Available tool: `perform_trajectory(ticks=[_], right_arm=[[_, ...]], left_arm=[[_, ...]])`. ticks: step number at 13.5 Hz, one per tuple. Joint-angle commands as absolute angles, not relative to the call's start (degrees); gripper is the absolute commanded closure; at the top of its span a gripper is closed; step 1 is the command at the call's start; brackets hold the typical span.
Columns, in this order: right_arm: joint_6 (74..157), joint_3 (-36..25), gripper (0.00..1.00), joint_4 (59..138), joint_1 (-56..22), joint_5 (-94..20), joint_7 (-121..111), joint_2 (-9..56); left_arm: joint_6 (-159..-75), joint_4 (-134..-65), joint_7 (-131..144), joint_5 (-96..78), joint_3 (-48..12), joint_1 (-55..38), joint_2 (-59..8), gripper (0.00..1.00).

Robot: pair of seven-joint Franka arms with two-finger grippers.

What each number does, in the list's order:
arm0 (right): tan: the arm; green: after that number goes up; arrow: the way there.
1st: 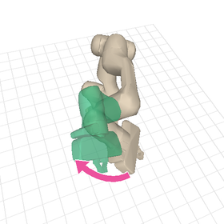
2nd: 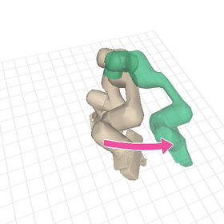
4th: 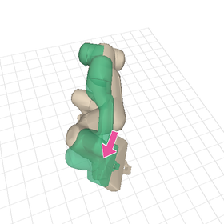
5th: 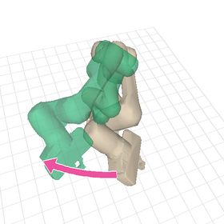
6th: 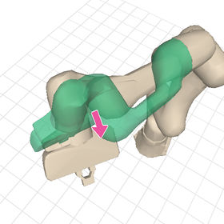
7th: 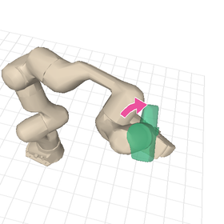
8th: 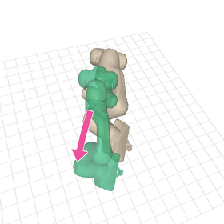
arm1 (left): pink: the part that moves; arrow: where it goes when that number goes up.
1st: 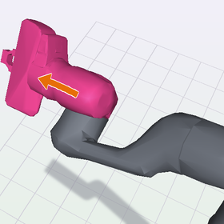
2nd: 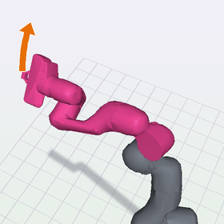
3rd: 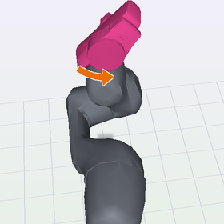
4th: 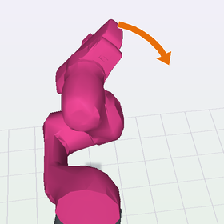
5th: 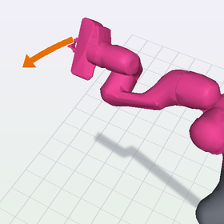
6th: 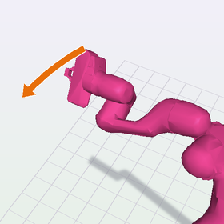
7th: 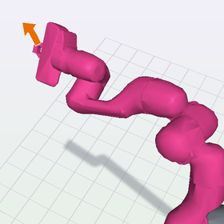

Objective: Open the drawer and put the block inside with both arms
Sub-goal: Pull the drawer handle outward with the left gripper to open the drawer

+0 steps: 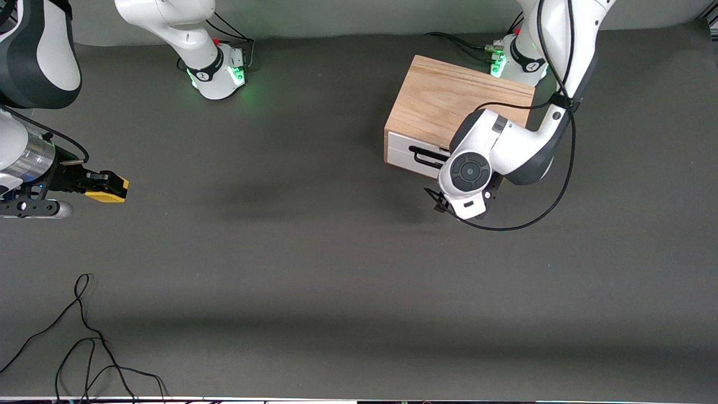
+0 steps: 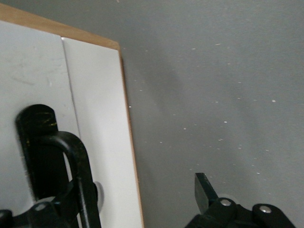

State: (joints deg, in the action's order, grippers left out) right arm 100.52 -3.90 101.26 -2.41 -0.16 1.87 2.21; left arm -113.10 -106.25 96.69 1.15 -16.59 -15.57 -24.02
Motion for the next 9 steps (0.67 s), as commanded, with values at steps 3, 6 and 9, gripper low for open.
perform_trajectory(ticks=[3, 6, 9], right_arm=[[100.8, -4.0, 0.86, 102.6, -2.9, 0.9, 3.3, 0.6], [100.8, -4.0, 0.86, 102.6, -2.9, 0.9, 3.3, 0.6], [100.8, -4.0, 0.86, 102.6, -2.9, 0.9, 3.3, 0.7]], left_arm=[[-117.8, -104.0, 97.9, 2.5, -16.2, -16.1, -25.1, 0.0], [-118.8, -102.4, 97.8, 3.5, -16.0, -15.7, -25.5, 0.0], [-122.7, -102.1, 97.6, 5.0, -16.0, -15.7, -27.0, 0.0]])
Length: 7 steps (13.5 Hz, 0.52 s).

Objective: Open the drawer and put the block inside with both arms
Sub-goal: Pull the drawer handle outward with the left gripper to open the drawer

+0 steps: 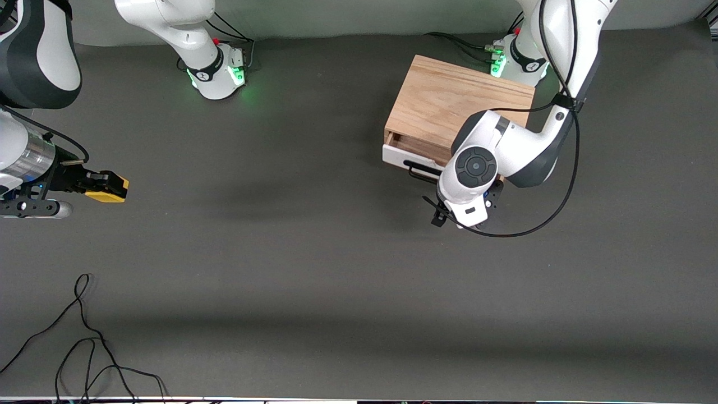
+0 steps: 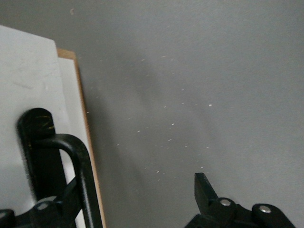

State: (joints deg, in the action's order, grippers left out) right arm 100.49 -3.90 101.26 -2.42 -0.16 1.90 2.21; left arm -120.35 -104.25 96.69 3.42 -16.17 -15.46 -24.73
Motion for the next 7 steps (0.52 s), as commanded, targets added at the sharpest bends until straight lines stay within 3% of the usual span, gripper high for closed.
perform_trajectory(ticks=[1, 7], right_arm=[[100.8, -4.0, 0.86, 102.6, -3.0, 0.9, 3.3, 0.6], [100.6, -4.0, 0.86, 102.6, -2.9, 0.9, 3.3, 0.6]], left_arm=[[-124.1, -102.0, 97.4, 5.1, -15.9, -15.7, -27.5, 0.0], [-124.5, -97.1, 97.2, 7.6, -15.9, -15.7, -30.1, 0.0]])
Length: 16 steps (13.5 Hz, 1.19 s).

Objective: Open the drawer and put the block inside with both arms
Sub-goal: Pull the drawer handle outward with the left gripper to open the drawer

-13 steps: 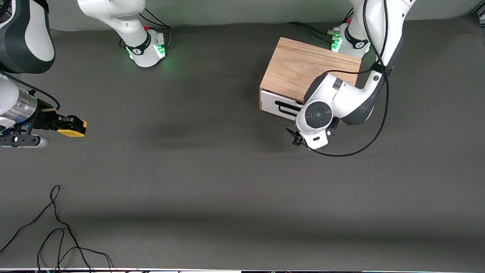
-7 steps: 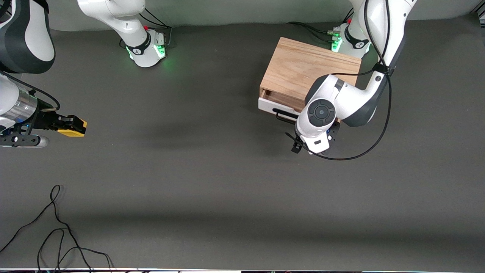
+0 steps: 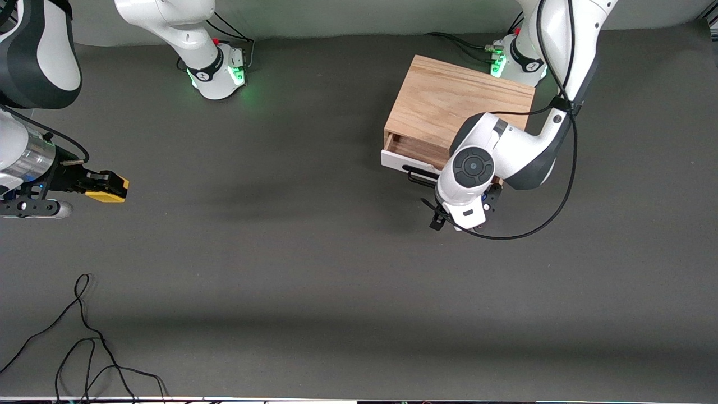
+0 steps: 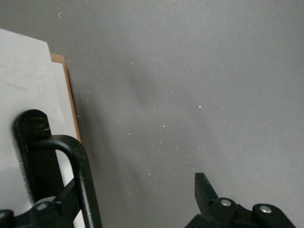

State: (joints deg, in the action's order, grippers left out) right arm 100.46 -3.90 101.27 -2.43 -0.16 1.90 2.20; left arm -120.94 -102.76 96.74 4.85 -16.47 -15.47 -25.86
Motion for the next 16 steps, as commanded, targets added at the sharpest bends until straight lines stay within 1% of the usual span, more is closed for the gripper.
perform_trajectory(ticks=[1, 13, 14, 16], right_arm=[[100.5, -4.0, 0.86, 102.6, -2.9, 0.9, 3.4, 0.5], [100.5, -4.0, 0.86, 102.5, -2.9, 0.9, 3.3, 0.4], [100.5, -4.0, 0.86, 102.5, -2.9, 0.9, 3.3, 0.4], [100.5, -3.9, 0.86, 102.5, -3.0, 0.9, 3.4, 0.4]], left_arm=[[-124.1, -96.2, 97.3, 7.6, -15.9, -15.7, -30.1, 0.0], [-123.3, -90.5, 97.6, 7.6, -16.0, -15.9, -29.5, 0.0], [-121.0, -88.7, 97.5, 7.6, -16.0, -15.9, -29.2, 0.0], [-110.1, -80.1, 97.3, 7.6, -16.0, -15.6, -28.8, 0.0]])
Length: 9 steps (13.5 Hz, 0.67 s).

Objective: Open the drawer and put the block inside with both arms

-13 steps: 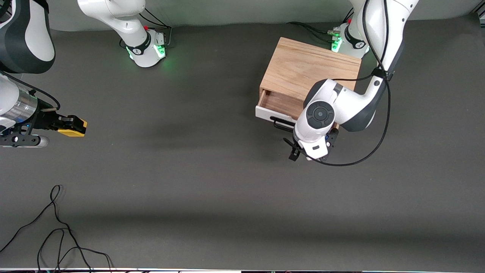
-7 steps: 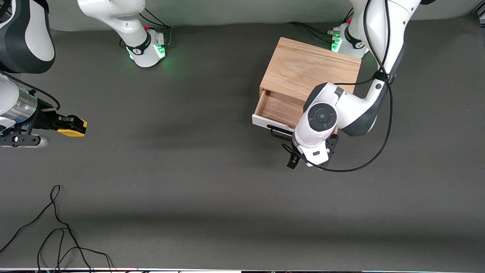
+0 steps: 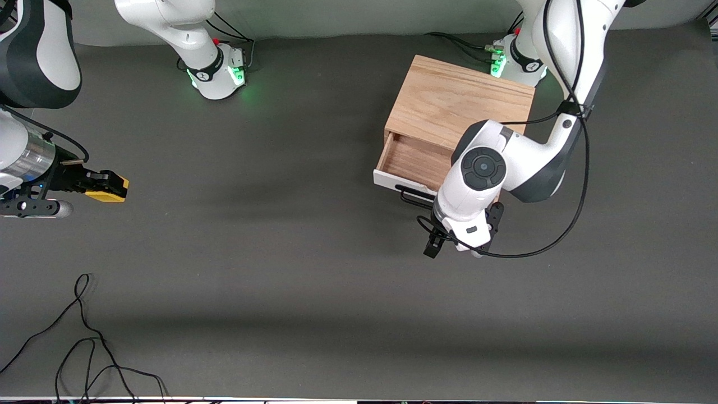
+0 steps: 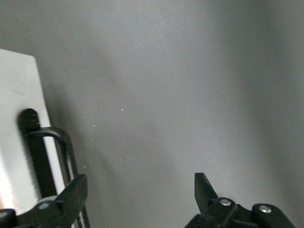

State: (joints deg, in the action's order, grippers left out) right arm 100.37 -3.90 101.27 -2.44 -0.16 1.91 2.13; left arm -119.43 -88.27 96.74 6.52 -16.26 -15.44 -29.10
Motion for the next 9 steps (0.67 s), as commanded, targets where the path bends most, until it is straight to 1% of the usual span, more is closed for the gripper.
perform_trajectory(ticks=[1, 3, 4, 5, 7, 9], right_arm=[[100.5, -3.8, 0.86, 102.6, -3.0, 0.9, 3.4, 0.4], [100.5, -3.6, 0.86, 102.6, -3.1, 0.9, 3.6, 0.4], [100.4, -3.5, 0.86, 102.6, -3.2, 0.9, 4.6, 0.4], [100.0, -3.5, 0.86, 102.7, -4.5, 0.9, 5.6, 0.4], [99.3, -3.5, 0.86, 102.6, -6.0, 0.9, 8.3, 0.4], [99.3, -3.4, 0.86, 102.6, -7.2, 0.8, 10.3, 0.4]], left_arm=[[-104.3, -75.0, 97.3, 7.7, -16.0, -15.5, -28.7, 0.0], [-93.4, -66.0, 96.3, 8.0, -15.9, -15.1, -27.5, 0.0], [-88.7, -63.1, 94.2, 8.4, -15.8, -15.0, -27.2, 0.0], [-84.9, -61.5, 91.3, 8.5, -15.7, -14.7, -26.2, 0.0], [-80.1, -61.3, 83.5, 8.6, -15.7, -12.5, -22.4, 0.0], [-72.9, -61.3, 64.7, 9.7, -15.6, -9.6, -19.1, 0.0]])
